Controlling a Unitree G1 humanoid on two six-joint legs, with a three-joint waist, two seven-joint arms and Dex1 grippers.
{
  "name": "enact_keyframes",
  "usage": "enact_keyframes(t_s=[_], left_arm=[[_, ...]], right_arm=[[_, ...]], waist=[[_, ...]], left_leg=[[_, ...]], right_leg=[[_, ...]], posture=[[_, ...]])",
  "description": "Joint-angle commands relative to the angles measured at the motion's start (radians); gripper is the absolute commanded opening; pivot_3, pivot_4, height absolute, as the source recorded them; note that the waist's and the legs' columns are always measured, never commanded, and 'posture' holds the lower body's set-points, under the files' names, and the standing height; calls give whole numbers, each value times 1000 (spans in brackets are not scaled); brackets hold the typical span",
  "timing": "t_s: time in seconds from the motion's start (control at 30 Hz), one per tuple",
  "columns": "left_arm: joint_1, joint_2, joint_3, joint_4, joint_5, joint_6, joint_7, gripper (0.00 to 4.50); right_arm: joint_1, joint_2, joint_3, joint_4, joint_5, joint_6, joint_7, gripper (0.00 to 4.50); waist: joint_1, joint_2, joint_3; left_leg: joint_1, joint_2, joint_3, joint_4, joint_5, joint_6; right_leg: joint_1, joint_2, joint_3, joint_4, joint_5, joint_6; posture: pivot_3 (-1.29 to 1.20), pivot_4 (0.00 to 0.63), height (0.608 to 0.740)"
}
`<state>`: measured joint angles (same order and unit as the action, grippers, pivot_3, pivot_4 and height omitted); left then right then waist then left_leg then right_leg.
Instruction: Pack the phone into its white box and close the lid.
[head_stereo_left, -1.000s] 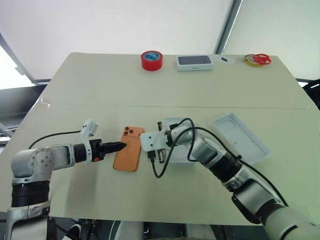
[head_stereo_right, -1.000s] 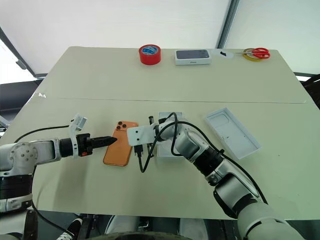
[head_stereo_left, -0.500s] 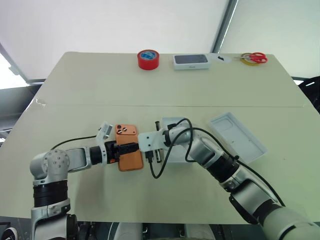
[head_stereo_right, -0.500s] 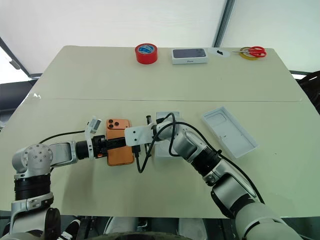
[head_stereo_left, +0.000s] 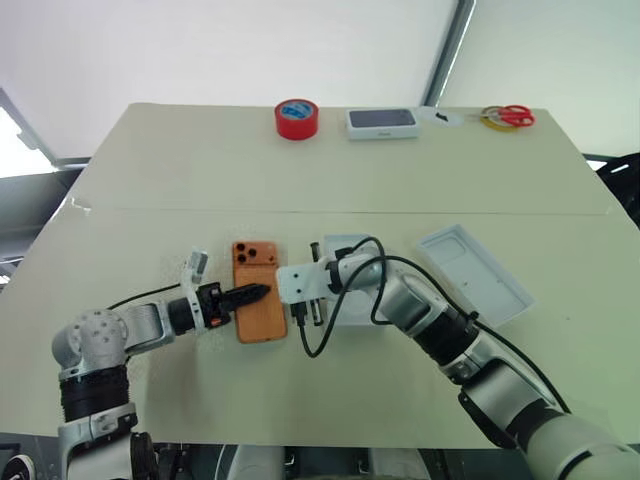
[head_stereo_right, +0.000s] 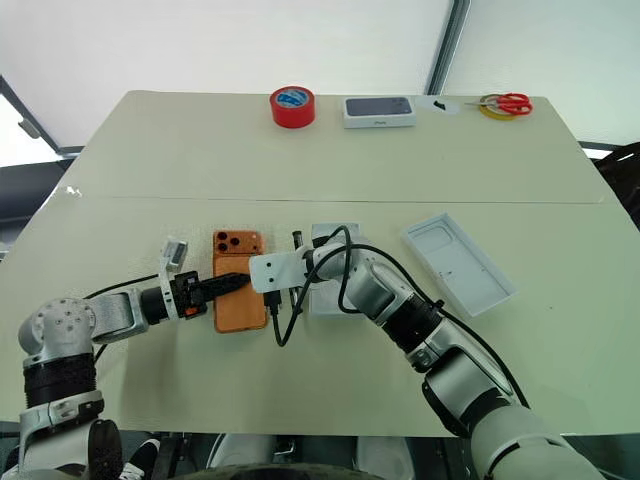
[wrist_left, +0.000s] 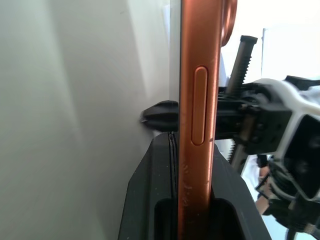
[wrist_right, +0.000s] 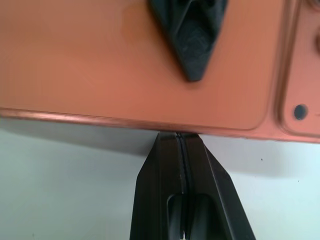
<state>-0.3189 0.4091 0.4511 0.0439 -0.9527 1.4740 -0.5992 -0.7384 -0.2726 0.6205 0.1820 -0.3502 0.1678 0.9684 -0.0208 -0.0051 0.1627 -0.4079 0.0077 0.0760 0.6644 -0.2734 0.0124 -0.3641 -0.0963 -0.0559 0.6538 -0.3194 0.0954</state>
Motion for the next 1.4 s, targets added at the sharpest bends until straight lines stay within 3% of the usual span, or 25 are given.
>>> enact_keyframes(t_s=[0.03, 0.17, 0.3, 0.4, 0.57, 0.77, 0.97, 1.07, 1.3, 1.4], left_arm=[[7, 6, 30, 49, -5, 6, 18, 28], [-4, 7, 48, 65, -37, 0, 10, 28], [-15, 4, 68, 26, -83, -33, -2, 28], [-20, 7, 71, 4, -101, -65, -15, 0], [-2, 18, 43, -94, -89, -199, -74, 0], [31, 21, 24, -183, -123, -267, -104, 0], [38, -11, 6, -217, -173, -254, -37, 0], [11, -24, 3, -216, -208, -244, 8, 0], [-19, -9, -12, -206, -237, -245, 67, 0], [-17, -11, -14, -201, -254, -245, 89, 0]], right_arm=[[6, 1, -11, -19, 2, 3, -5, 0], [-3, 25, -50, -32, 38, 18, -22, 0], [-16, 52, -198, -72, 229, 103, 29, 0], [-1, 5, -297, -151, 405, 168, 151, 913], [119, -165, -326, -314, 474, 120, 254, 3491], [334, -374, -344, -402, 476, -41, 327, 3491], [416, -431, -344, -389, 436, -138, 288, 3491], [411, -435, -329, -360, 391, -173, 259, 2649], [410, -426, -310, -353, 383, -153, 249, 2649], [411, -430, -307, -351, 379, -142, 253, 1761]], waist=[[0, 0, 0], [0, 0, 0], [1, -1, 1], [3, -2, 2], [5, -3, 3], [4, -3, 3], [4, -4, 4], [7, -5, 5], [8, -6, 6], [8, -6, 6]], left_leg=[[0, 0, 0, 0, 0, 0], [0, 0, 0, 0, 0, 0], [0, 1, 0, 0, 0, 0], [-2, 1, 0, 0, 0, 0], [-2, 0, 0, -2, -1, 0], [-2, 1, 0, -3, -1, 0], [-2, 2, 1, -4, -1, 0], [-2, 2, 1, -4, -1, 0], [-2, 2, 0, -3, -1, 1], [-2, 2, 0, -3, 0, 1]], right_leg=[[0, 0, 0, 0, 0, 0], [0, 0, 0, 0, 0, 0], [-1, 0, 0, 0, 0, 0], [-1, 0, 0, -1, 0, 0], [-1, -1, 0, -4, 0, 0], [-1, -1, 1, -5, 0, 0], [-1, -1, 1, -6, 0, 0], [-1, -1, 1, -6, 0, 0], [0, -1, 0, -6, 0, 0], [0, -1, 0, -6, 0, 0]], posture=[[0, 150, 730], [0, 150, 730], [0, 150, 730], [0, 150, 730], [0, 150, 730], [0, 150, 730], [0, 150, 730], [0, 150, 730], [0, 150, 730], [0, 150, 730]])
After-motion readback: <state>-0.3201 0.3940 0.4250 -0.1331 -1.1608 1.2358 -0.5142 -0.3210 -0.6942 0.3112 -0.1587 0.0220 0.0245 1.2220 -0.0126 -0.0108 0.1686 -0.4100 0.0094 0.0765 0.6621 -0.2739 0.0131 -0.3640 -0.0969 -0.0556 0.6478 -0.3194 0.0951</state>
